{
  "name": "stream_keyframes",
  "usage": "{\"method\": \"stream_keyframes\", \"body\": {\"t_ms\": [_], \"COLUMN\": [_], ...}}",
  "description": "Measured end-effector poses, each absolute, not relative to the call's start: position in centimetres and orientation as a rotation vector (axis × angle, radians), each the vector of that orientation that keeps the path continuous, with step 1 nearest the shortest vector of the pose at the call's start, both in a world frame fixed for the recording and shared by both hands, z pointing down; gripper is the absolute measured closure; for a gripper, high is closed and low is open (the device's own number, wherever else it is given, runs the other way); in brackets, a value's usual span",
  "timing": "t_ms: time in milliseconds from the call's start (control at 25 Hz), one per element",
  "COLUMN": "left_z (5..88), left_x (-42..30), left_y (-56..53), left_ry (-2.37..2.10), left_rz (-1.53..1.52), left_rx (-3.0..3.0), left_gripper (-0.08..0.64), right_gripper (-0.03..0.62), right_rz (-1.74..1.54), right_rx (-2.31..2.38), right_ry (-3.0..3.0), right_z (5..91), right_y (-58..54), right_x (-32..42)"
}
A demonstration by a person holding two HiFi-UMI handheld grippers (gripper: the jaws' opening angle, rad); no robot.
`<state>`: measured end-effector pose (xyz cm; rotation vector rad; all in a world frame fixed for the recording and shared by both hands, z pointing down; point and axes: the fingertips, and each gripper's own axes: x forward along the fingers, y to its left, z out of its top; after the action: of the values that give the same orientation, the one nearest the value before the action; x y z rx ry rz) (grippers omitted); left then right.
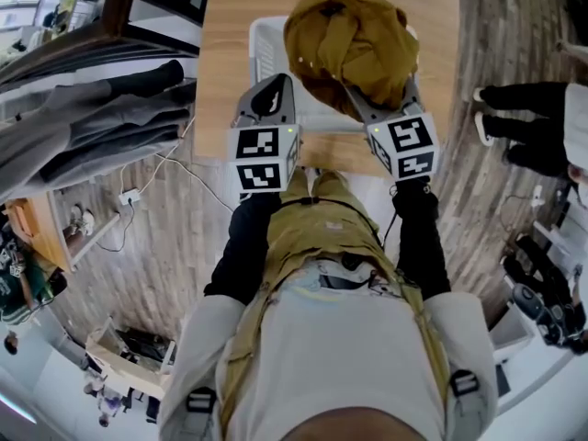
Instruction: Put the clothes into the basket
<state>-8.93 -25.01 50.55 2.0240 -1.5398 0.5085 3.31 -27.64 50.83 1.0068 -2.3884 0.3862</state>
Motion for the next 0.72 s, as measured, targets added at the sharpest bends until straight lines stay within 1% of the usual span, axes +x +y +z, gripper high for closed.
{"method": "stream_keyframes", "body": {"t_ms": [320, 720], "left_z": [52.9, 54.2], "left_x": [-9.5, -10.1], "left_y": [-25.0, -24.8], "left_ry": [-1.524, -1.522], "left_rz": [0.565, 0.596], "left_rx": [1.971, 1.941], "left_gripper": [0.56, 0.56], "right_gripper": [0.364, 0.364], "right_rz": [0.321, 0.177], "right_rx": [0.818, 0.51], "right_ry": [-2.318, -2.099], "right_z": [54.5, 62.1], "right_y": [-28.0, -26.4], "right_x": [2.4, 1.7]}}
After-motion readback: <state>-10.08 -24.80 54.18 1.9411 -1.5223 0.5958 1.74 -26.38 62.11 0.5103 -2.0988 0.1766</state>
